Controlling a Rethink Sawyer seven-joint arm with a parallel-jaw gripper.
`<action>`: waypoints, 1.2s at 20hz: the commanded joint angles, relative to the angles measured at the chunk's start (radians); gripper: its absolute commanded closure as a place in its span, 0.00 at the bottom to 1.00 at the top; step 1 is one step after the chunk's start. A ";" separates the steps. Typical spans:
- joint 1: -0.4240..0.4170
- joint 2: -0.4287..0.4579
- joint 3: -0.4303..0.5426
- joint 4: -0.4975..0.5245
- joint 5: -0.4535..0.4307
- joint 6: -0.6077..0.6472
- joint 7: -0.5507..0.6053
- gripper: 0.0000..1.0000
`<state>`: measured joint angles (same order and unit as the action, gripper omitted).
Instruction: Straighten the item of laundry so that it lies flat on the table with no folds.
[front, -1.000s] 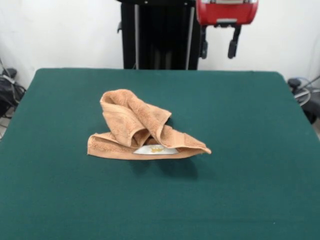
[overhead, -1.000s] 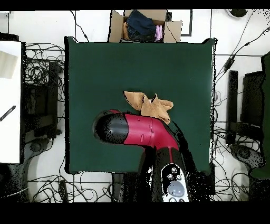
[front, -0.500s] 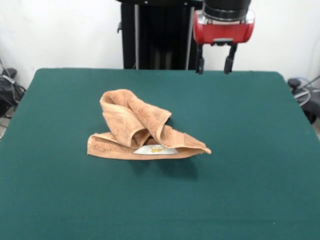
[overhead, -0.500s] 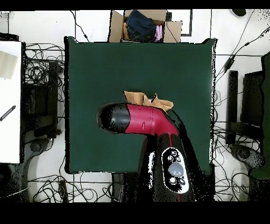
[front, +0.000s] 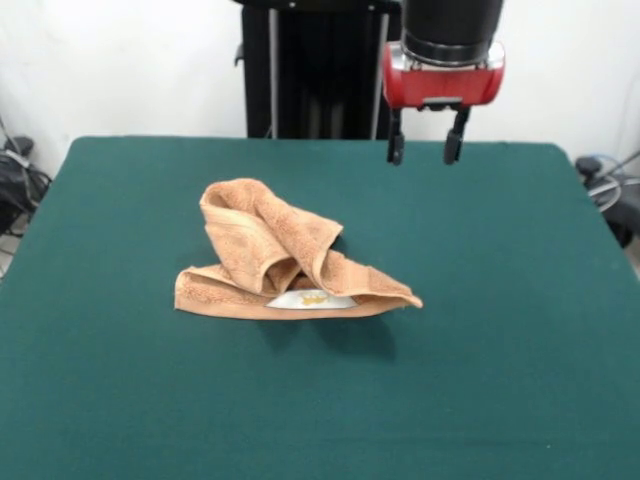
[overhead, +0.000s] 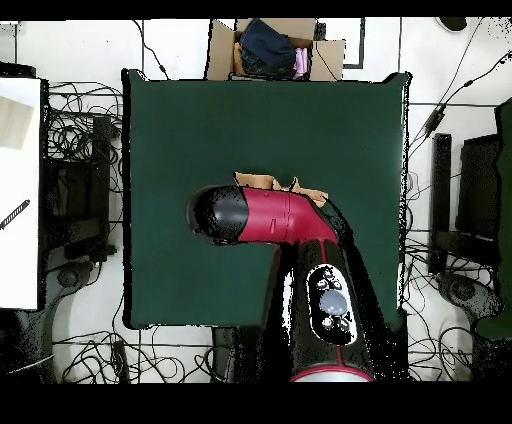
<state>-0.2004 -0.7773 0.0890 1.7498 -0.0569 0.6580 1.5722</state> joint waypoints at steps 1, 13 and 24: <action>-0.007 0.040 0.083 -0.078 -0.059 0.140 -0.041 0.00; 0.030 0.114 0.068 -0.218 -0.078 0.224 -0.025 0.00; -0.013 0.085 0.070 -0.167 -0.044 0.178 -0.022 0.00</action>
<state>-0.1919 -0.6933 0.0893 1.5677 -0.0575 0.7967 1.5722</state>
